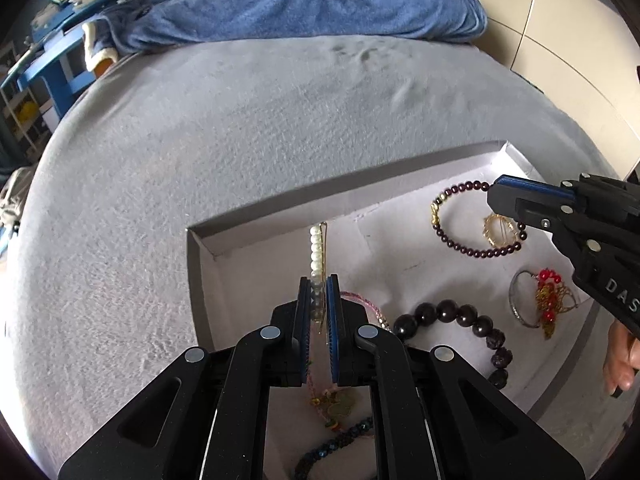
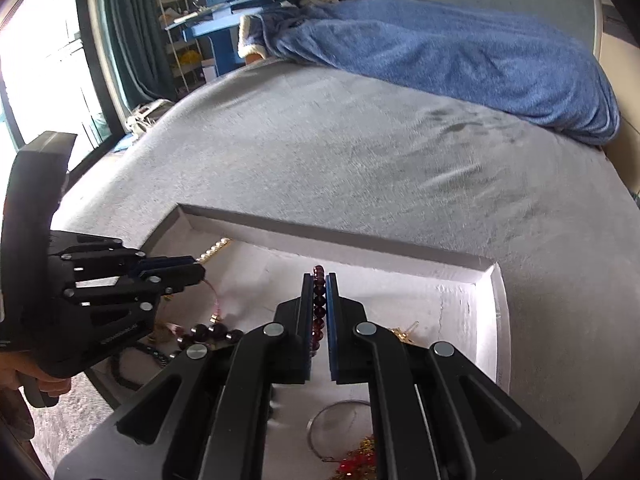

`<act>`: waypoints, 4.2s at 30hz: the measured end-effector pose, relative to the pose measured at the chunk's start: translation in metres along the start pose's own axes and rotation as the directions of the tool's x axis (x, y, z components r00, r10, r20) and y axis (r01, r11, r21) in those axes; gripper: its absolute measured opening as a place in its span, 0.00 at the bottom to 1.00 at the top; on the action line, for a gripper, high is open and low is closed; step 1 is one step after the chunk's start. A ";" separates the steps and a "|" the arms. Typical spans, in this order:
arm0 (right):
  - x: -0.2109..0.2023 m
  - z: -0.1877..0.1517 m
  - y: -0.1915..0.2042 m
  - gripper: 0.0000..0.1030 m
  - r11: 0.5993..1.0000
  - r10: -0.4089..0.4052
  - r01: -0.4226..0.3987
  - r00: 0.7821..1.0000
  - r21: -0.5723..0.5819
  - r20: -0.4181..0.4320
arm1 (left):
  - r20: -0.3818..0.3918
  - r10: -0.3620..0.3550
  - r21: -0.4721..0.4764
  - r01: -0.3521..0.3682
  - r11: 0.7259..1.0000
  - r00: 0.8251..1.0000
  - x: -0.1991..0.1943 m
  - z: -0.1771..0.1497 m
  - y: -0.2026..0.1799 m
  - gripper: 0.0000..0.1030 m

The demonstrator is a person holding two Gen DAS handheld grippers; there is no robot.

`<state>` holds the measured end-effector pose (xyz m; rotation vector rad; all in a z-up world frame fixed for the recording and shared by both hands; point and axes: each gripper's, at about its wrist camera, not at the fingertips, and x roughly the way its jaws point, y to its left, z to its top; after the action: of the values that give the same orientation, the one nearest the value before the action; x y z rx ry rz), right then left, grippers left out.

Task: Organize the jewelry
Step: 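Carry pearl brooch with left tool into tray while right tool carries red bead bracelet there, then open both tools to drop the brooch and bracelet in the tray, then grasp black cord keyring with left tool while right tool grasps silver bangle, then carry keyring with left tool into tray while right tool carries silver bangle there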

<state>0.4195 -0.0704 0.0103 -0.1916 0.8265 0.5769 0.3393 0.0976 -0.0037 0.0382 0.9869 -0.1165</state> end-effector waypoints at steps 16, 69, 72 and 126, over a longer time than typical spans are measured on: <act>-0.030 -0.020 -0.024 0.46 0.997 -0.044 0.039 0.997 0.067 0.070 | 0.131 0.006 -0.029 -0.002 1.000 0.991 -0.040 -0.014 -0.003 0.78; -0.139 -0.216 0.026 0.95 0.994 -0.067 0.052 0.986 0.100 0.152 | 0.149 -0.002 -0.009 0.003 1.000 0.989 -0.107 -0.203 -0.064 0.82; -0.136 -0.214 0.038 0.95 0.998 -0.036 0.028 0.990 0.062 0.140 | 0.104 -0.005 -0.014 0.007 1.000 0.995 -0.098 -0.202 -0.063 0.64; -0.118 -0.180 0.060 0.47 1.000 0.010 -0.011 0.995 0.007 0.097 | 0.260 -0.062 -0.034 0.073 0.997 0.964 -0.149 -0.174 -0.059 0.07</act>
<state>0.2077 -0.1365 -0.0199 -0.1510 0.7355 0.5887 0.1070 0.0663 0.0256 -0.0496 0.7289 -0.1587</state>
